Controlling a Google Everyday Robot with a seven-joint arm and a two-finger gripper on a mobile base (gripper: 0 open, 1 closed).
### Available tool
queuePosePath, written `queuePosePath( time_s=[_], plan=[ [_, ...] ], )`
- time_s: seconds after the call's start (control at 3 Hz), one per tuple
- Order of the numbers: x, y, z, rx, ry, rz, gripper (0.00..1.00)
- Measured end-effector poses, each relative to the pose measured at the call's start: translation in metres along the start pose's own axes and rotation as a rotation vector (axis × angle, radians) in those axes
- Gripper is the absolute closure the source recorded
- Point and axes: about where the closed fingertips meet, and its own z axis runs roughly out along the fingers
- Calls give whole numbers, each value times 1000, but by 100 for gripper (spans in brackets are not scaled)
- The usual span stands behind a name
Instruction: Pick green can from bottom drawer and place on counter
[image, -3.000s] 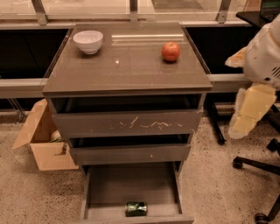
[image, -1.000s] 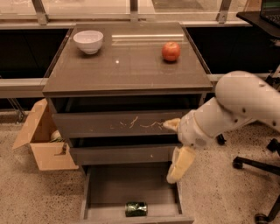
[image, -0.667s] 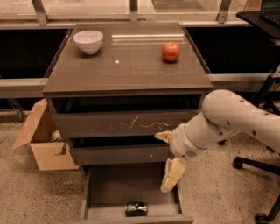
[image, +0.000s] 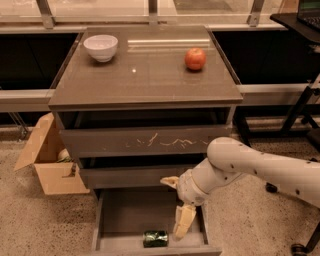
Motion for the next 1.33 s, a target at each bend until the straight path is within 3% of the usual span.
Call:
queuePosePath(
  time_s=[0.67, 1.33],
  plan=[
    [52, 3, 106, -115, -117, 45, 0],
    [57, -1, 113, -111, -100, 54, 0]
  ],
)
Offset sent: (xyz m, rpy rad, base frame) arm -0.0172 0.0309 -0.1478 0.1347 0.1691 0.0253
